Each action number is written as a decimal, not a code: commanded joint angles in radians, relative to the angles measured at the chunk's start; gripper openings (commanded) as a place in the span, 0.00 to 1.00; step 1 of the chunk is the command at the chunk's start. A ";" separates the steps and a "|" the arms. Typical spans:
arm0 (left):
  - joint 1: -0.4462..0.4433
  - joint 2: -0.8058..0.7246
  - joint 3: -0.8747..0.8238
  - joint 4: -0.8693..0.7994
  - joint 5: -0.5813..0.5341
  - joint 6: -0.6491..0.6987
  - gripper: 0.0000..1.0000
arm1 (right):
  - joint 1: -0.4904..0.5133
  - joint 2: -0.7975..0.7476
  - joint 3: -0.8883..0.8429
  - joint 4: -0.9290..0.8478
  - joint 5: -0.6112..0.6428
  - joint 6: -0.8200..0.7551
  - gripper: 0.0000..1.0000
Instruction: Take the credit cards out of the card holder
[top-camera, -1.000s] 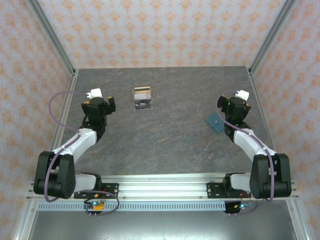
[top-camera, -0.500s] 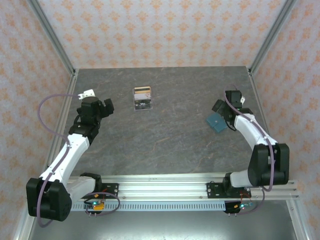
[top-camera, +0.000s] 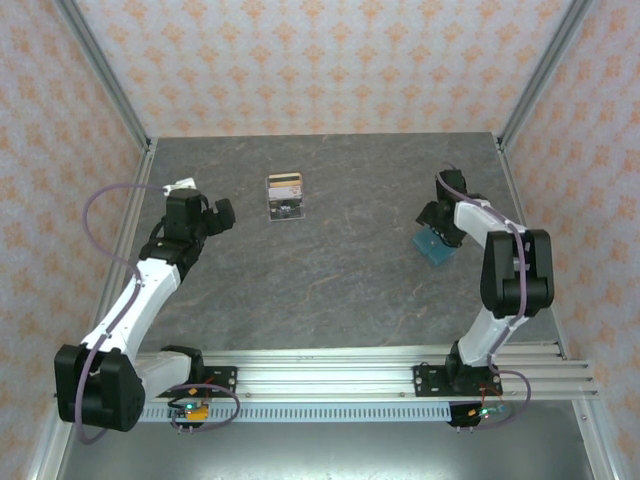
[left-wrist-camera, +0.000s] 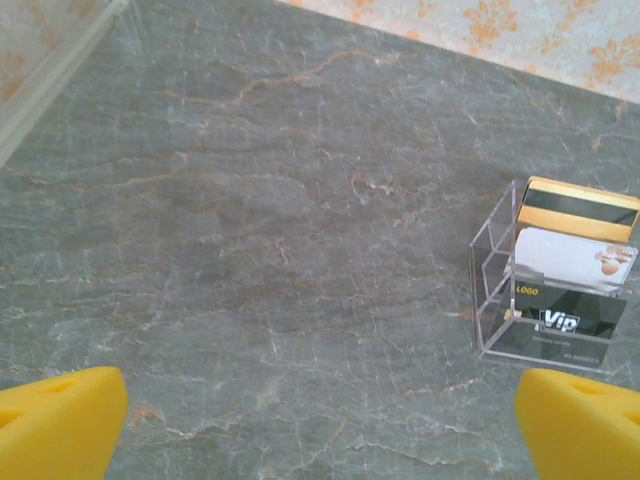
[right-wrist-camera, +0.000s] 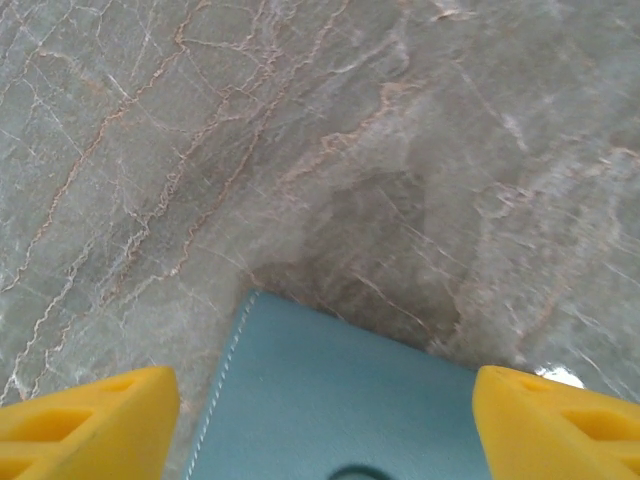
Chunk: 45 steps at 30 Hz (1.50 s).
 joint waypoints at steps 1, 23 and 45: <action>0.010 0.023 0.053 -0.049 0.043 -0.032 1.00 | 0.007 0.043 0.026 -0.049 -0.041 0.009 0.73; -0.032 0.185 0.138 -0.124 0.261 -0.185 1.00 | 0.533 0.125 0.138 -0.050 -0.151 -0.043 0.62; -0.415 0.639 0.498 -0.095 0.482 -0.228 0.83 | 0.532 -0.301 -0.304 0.094 -0.110 0.396 0.20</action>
